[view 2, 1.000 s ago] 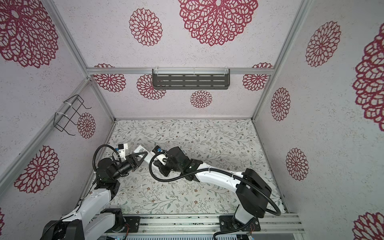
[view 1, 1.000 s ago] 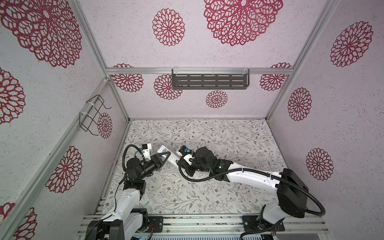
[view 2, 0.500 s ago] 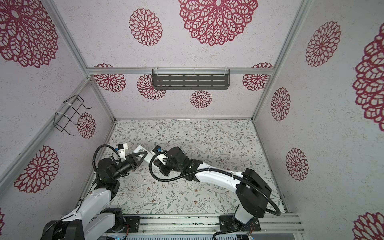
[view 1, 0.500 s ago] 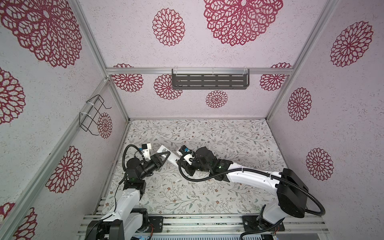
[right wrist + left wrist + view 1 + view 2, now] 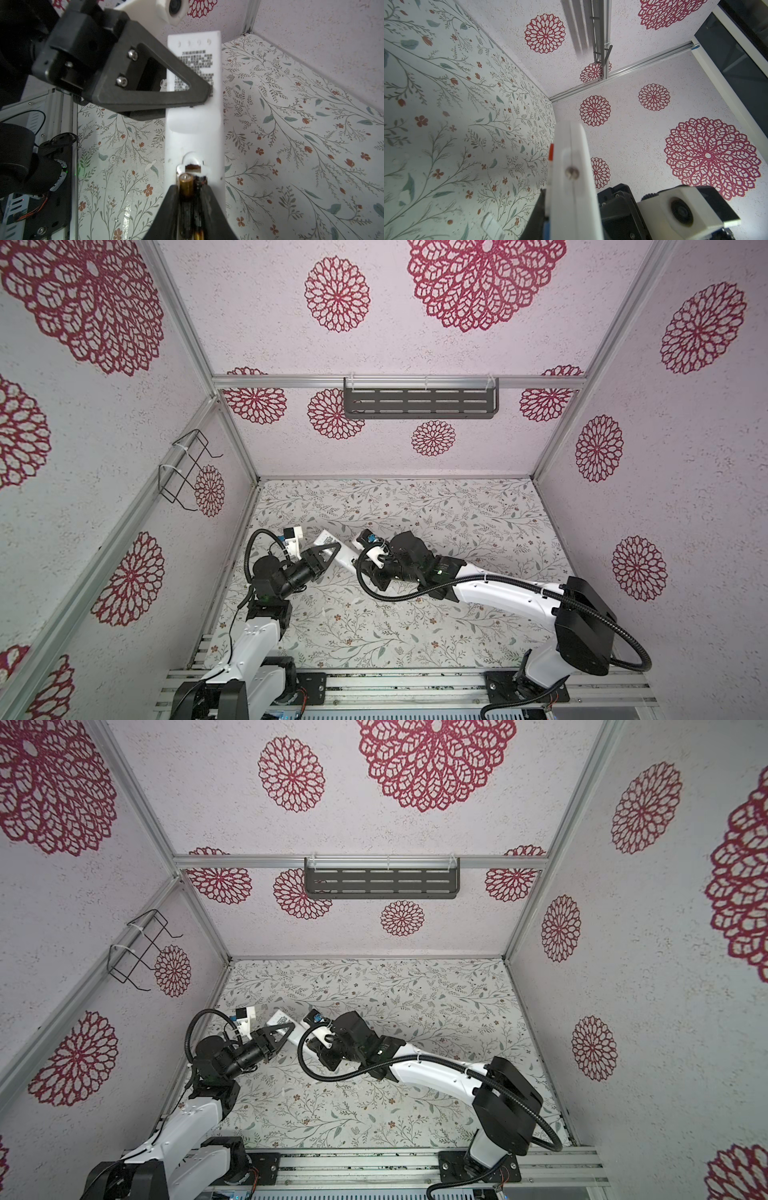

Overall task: Load the batteries into the remote control
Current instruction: 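Lower the battery into the compartment beside the seated battery with the right gripper, then open the right gripper to release the battery in the compartment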

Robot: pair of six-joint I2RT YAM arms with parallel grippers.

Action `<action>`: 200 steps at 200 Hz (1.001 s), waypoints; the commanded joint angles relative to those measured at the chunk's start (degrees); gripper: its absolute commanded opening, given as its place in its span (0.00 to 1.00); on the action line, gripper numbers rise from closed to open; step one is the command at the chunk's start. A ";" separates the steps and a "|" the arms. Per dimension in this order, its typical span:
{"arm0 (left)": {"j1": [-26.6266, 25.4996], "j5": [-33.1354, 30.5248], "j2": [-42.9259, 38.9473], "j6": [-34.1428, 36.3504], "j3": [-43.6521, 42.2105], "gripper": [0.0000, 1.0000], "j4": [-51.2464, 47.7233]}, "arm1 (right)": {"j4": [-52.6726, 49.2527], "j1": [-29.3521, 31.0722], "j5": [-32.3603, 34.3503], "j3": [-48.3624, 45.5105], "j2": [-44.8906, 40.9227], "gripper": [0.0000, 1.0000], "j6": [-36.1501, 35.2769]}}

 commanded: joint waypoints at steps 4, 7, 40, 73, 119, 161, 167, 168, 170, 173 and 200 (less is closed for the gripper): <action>-1.07 5.64 -2.35 -3.79 2.85 0.00 8.32 | -6.41 -0.76 1.65 -0.50 1.45 0.30 -1.20; -1.07 5.64 -2.35 -3.78 2.83 0.00 8.22 | -6.27 -0.75 1.49 -0.50 1.33 0.30 -1.15; -1.10 5.64 -2.08 -3.67 3.01 0.00 8.14 | -6.14 -1.28 -0.25 -0.67 0.17 0.33 -1.05; -1.07 5.55 -1.73 -3.39 3.07 0.00 7.97 | -5.44 -1.90 -2.16 -1.12 -1.72 0.35 -0.87; -1.07 5.44 -1.42 -3.22 3.16 0.00 7.97 | -4.70 -3.17 -3.64 -1.13 -5.11 0.44 -0.08; -1.07 5.37 -1.29 -3.20 3.18 0.00 7.78 | -6.58 -3.86 -4.82 0.20 -6.29 0.51 -0.50; -1.07 5.37 -1.22 -3.18 3.20 0.00 7.77 | -6.57 -3.90 -5.09 0.20 -6.55 0.52 -0.49; -1.07 5.37 -1.25 -3.20 3.18 0.00 7.73 | -6.57 -3.89 -5.12 0.20 -6.63 0.52 -0.54; -1.11 5.37 -1.26 -3.14 3.20 0.00 7.78 | -6.53 -3.97 -5.21 0.20 -6.76 0.52 -0.55; -1.09 5.37 -1.18 -3.16 3.18 0.00 7.74 | -6.43 -4.02 -5.31 0.16 -6.94 0.52 -0.57; -1.06 5.37 -0.86 -3.01 3.24 0.00 7.67 | -5.94 -4.73 -5.32 0.16 -8.70 0.53 -0.15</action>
